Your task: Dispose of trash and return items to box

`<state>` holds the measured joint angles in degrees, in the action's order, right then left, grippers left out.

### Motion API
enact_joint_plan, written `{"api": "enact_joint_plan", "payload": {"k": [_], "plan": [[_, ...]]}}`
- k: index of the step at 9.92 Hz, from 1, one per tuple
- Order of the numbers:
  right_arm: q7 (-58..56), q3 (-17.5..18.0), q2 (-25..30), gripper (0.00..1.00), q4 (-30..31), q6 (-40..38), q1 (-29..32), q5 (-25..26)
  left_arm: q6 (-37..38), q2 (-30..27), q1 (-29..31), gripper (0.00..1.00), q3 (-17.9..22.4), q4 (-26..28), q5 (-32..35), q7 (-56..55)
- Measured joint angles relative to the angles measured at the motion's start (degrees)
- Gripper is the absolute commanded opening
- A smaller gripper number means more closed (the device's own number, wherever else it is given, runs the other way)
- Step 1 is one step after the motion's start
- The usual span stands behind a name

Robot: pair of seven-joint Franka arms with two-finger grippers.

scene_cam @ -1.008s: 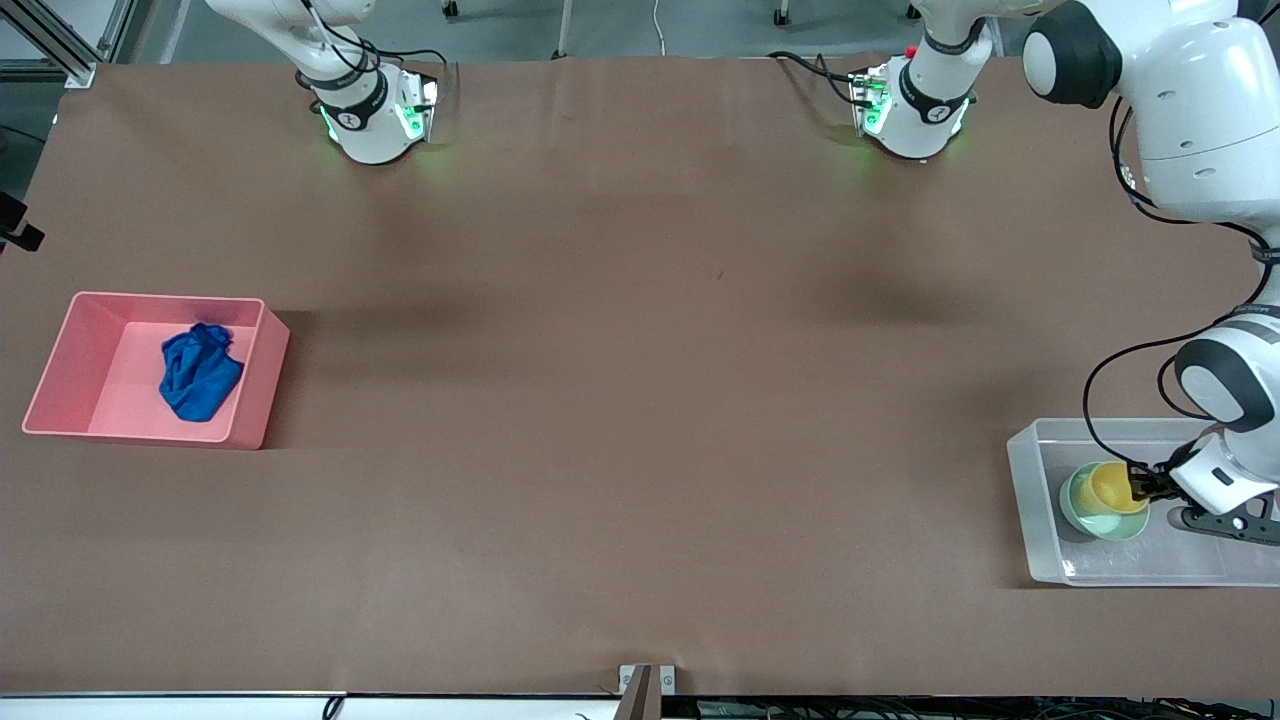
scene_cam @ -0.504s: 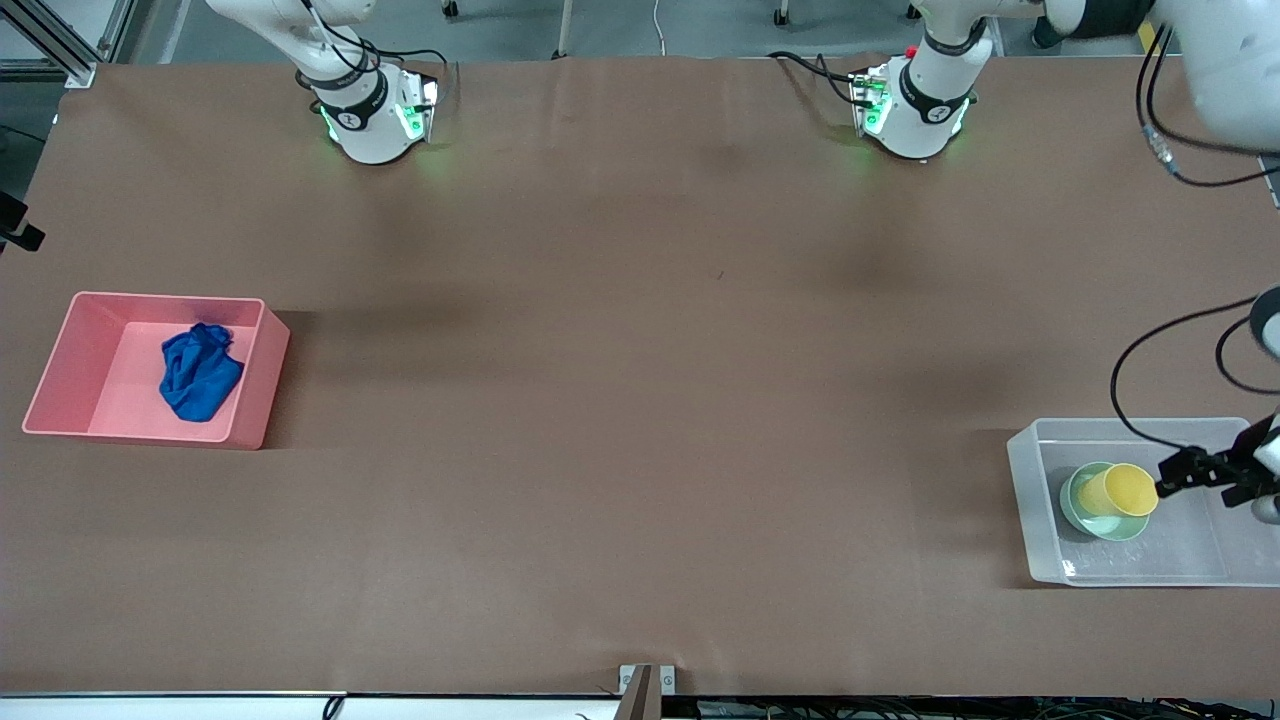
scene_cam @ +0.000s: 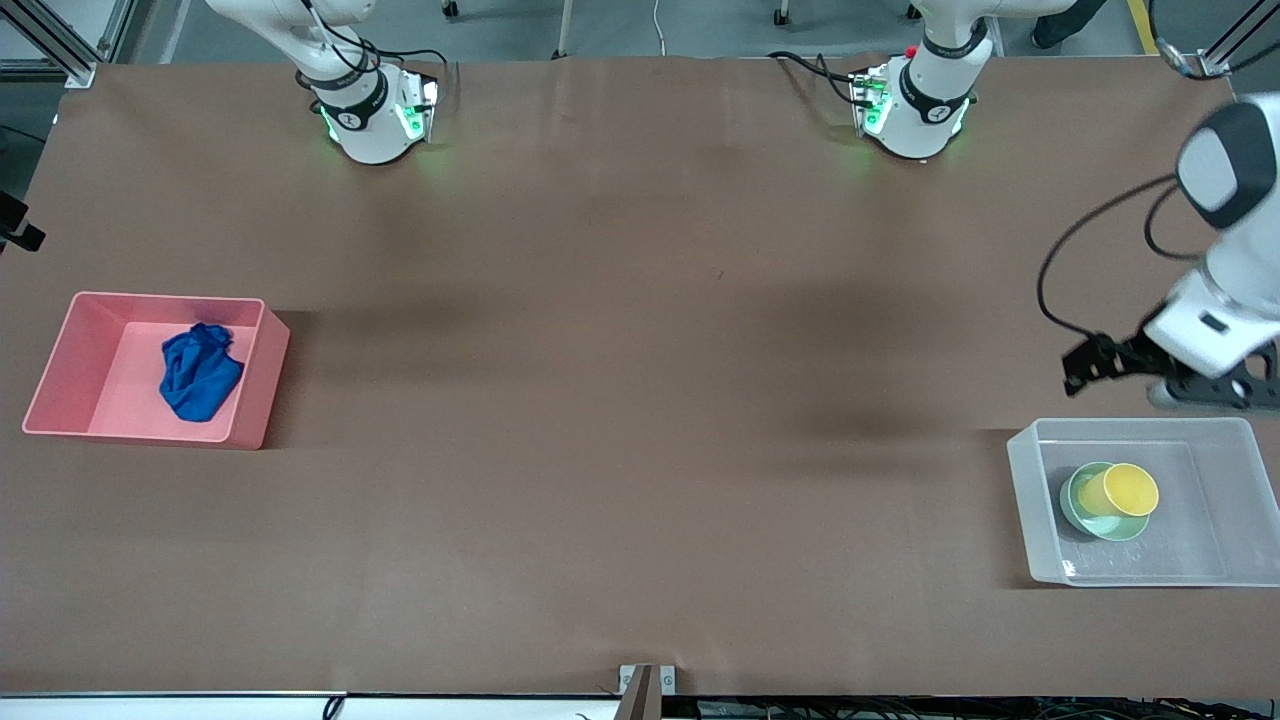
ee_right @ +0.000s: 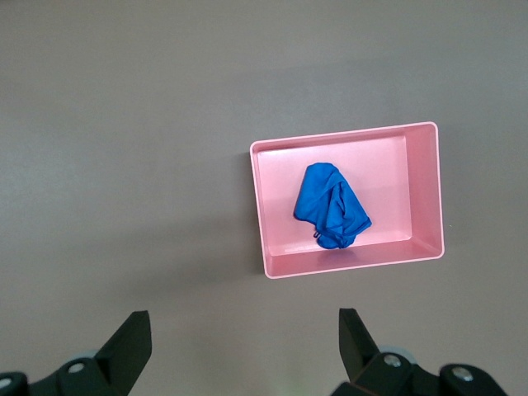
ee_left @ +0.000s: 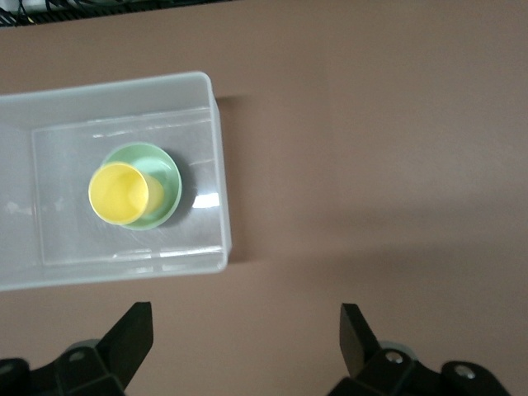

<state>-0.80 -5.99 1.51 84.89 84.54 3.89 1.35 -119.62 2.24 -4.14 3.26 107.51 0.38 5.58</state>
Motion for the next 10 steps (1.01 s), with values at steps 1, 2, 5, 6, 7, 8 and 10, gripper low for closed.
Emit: {"api": "enact_joint_plan", "payload": {"k": [1,2,5,6,7,8,10], "plan": [[0.0,0.0,0.0,1.00,0.0,0.0,0.0,0.0,2.7,-2.9,0.2,1.00,-1.3,0.8,0.0,-1.1],[0.0,0.0,0.0,1.00,0.0,0.0,0.0,0.0,6.3,-5.0,0.4,1.00,-3.0,-0.3,0.0,-2.5],[0.0,0.0,0.0,1.00,0.0,0.0,0.0,0.0,21.8,-6.4,0.4,1.00,-7.1,-12.1,-0.7,-5.6],[0.0,0.0,0.0,1.00,0.0,0.0,0.0,0.0,25.0,-5.9,0.4,1.00,-7.1,-15.4,-1.4,-5.8],[0.0,0.0,0.0,1.00,0.0,0.0,0.0,0.0,26.6,-5.2,0.7,1.00,-7.1,-17.0,-1.7,-6.9],[0.0,0.0,0.0,1.00,0.0,0.0,0.0,0.0,27.1,-4.6,1.0,1.00,-7.1,-17.1,-1.7,-8.1],[0.0,0.0,0.0,1.00,0.0,0.0,0.0,0.0,27.2,-3.2,1.1,1.00,-7.1,-17.0,-1.7,-8.8]]}}
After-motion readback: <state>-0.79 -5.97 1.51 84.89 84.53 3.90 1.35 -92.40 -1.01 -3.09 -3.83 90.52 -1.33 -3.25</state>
